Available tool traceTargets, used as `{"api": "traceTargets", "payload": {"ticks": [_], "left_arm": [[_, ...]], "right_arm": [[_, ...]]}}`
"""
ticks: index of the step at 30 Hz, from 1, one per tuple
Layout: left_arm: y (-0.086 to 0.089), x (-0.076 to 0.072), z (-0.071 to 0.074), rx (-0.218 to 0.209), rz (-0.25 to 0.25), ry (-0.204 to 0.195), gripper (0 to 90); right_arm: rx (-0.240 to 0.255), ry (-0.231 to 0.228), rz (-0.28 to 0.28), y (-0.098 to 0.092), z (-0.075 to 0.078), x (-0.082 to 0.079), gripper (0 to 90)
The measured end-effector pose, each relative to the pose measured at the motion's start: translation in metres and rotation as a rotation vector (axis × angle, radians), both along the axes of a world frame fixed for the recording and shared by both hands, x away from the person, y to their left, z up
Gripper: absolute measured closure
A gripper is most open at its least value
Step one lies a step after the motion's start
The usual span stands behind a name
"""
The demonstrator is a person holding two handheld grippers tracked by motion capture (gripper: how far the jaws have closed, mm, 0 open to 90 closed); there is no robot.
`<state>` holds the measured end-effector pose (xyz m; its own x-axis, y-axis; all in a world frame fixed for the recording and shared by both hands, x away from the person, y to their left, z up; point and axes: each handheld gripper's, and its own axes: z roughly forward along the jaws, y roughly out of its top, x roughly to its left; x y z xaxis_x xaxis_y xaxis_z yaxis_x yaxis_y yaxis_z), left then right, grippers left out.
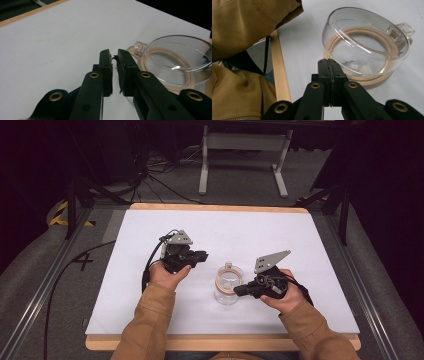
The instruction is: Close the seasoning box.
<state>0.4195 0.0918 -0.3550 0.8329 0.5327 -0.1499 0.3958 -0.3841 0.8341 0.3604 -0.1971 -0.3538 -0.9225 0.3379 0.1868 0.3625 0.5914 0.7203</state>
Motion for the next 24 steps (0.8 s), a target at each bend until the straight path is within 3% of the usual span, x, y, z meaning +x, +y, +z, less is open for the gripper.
{"api": "traceTargets", "payload": {"ticks": [9,15,21,22,23,24], "left_arm": [[0.001,0.002,-0.002,-0.007,-0.011,0.022,80.2],[0.002,0.002,-0.001,-0.003,-0.002,0.028,78.5],[0.002,0.002,-0.001,-0.008,0.003,0.024,77.7],[0.003,0.002,0.0,-0.006,0.004,0.022,77.2],[0.003,0.001,0.0,-0.006,0.01,0.023,76.6],[0.003,0.001,0.001,0.005,0.009,0.017,75.8]], "right_arm": [[-0.029,0.045,0.022,0.001,-0.003,-0.001,90.0],[-0.05,0.044,0.036,0.004,-0.003,-0.004,90.0],[-0.03,0.025,0.029,0.001,0.002,-0.004,89.7],[-0.02,0.017,0.026,0.0,0.003,-0.004,86.1],[0.005,-0.001,0.02,-0.001,0.005,-0.004,74.7],[0.025,-0.007,0.007,-0.003,0.007,-0.003,72.4]]}}
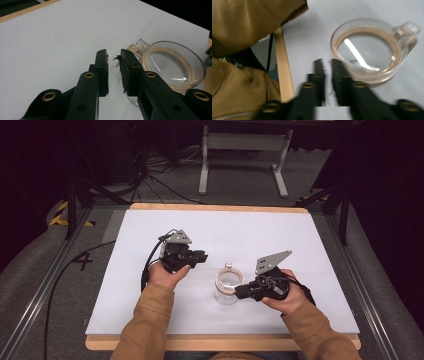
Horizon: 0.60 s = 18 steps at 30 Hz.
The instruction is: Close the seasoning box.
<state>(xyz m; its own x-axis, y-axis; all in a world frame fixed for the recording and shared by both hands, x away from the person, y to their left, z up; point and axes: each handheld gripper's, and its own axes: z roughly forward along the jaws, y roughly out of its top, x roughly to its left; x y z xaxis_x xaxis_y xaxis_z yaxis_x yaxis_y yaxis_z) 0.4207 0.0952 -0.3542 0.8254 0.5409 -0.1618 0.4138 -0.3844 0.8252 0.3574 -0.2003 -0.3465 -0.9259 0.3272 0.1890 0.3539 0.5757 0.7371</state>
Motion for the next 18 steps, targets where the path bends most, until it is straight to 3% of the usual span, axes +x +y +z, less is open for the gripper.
{"api": "traceTargets", "payload": {"ticks": [4,7,10,14,16,18], "left_arm": [[0.002,-0.002,0.001,0.001,0.015,-0.01,72.7],[0.007,-0.006,0.003,0.014,0.03,-0.013,71.2],[0.012,-0.008,0.006,0.033,0.033,-0.019,69.1],[0.017,-0.008,0.006,0.046,0.043,-0.034,67.3],[0.019,-0.008,0.005,0.039,0.059,-0.02,65.3],[0.022,-0.006,0.004,0.077,0.075,-0.019,64.5]], "right_arm": [[0.024,-0.039,-0.02,-0.006,0.008,0.0,67.0],[0.076,-0.092,-0.074,-0.019,0.02,0.005,59.5],[0.092,-0.12,-0.125,-0.032,0.026,0.011,56.1],[0.086,-0.154,-0.186,-0.047,0.029,0.019,53.2],[0.096,-0.162,-0.22,-0.058,0.029,0.025,50.0],[0.09,-0.192,-0.272,-0.071,0.027,0.032,47.5]]}}
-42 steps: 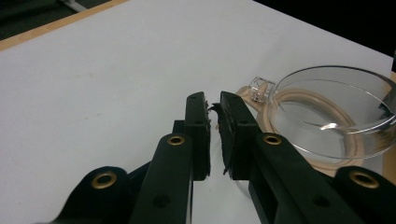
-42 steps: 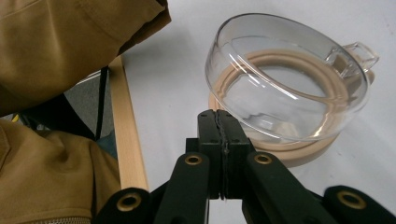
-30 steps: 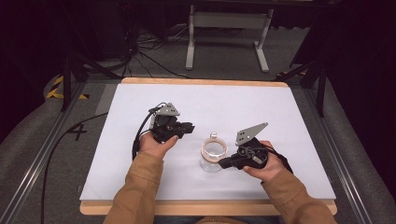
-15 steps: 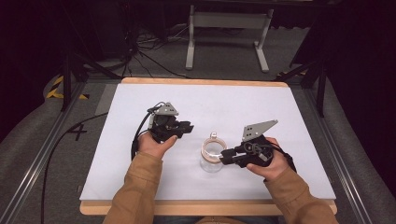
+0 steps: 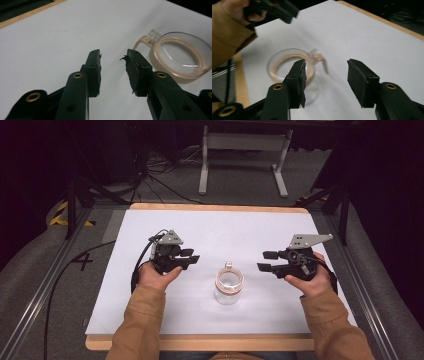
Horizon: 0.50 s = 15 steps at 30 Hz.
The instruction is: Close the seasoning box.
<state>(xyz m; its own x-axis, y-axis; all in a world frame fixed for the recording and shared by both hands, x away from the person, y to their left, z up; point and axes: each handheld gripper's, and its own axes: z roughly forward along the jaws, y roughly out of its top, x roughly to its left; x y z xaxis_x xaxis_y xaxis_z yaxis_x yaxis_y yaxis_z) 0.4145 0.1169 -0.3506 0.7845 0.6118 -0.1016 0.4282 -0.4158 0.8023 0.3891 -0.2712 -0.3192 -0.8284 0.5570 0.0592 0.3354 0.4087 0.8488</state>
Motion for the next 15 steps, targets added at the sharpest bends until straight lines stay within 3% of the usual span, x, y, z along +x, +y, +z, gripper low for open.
{"api": "traceTargets", "payload": {"ticks": [4,9,11,15], "left_arm": [[0.003,0.004,-0.005,0.02,0.016,0.011,63.2],[0.006,0.01,-0.013,0.042,0.044,0.018,60.5],[0.007,0.013,-0.019,0.057,0.055,0.017,59.4],[0.011,0.018,-0.03,0.071,0.082,0.055,58.4]], "right_arm": [[-0.004,-0.014,-0.075,-0.019,-0.006,0.011,43.4],[-0.027,0.015,-0.164,-0.049,-0.024,0.03,41.4],[-0.053,0.019,-0.19,-0.057,-0.033,0.037,41.4],[-0.106,0.04,-0.23,-0.068,-0.052,0.047,42.5]]}}
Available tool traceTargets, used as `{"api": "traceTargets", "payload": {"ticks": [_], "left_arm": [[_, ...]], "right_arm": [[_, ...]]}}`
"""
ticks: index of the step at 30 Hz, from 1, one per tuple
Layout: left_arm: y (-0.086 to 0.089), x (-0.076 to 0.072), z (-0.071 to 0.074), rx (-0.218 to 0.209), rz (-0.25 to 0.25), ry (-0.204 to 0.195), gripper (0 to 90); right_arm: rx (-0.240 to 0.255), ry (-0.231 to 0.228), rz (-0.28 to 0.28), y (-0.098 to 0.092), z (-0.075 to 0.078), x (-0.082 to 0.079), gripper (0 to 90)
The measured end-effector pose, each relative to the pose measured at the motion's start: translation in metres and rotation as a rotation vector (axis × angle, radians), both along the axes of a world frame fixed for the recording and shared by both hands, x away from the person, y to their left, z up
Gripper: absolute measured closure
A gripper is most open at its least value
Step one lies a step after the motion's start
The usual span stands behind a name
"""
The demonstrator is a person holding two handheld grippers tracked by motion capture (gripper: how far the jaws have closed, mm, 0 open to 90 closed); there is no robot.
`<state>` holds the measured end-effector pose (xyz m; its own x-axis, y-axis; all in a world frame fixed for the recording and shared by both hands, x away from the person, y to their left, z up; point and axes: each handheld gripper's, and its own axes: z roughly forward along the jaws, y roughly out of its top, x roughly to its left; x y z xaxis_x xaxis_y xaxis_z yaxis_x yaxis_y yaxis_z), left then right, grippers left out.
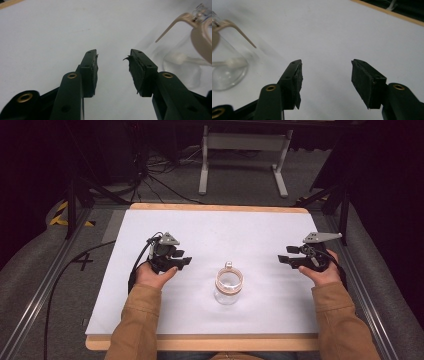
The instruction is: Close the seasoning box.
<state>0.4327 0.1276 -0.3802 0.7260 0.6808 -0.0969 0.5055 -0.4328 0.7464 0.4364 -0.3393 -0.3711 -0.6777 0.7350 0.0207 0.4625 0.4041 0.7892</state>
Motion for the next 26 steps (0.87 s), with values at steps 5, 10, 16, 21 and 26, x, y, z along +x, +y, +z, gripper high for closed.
{"api": "traceTargets", "payload": {"ticks": [5,10,16,21,26], "left_arm": [[0.002,0.006,-0.012,0.035,0.011,0.025,57.5],[0.001,0.009,-0.02,0.061,0.02,0.04,57.6],[-0.001,0.014,-0.028,0.104,0.009,0.056,56.8],[-0.001,0.014,-0.029,0.097,0.01,0.06,56.1],[-0.002,0.015,-0.029,0.114,0.002,0.064,53.9]], "right_arm": [[-0.029,0.047,-0.003,0.001,-0.025,0.009,42.5],[-0.082,0.08,0.012,0.008,-0.04,0.012,42.8],[-0.118,0.107,0.015,0.011,-0.053,0.014,42.7],[-0.117,0.113,0.015,0.013,-0.057,0.014,41.3],[-0.106,0.092,0.015,0.013,-0.055,0.012,40.8]]}}
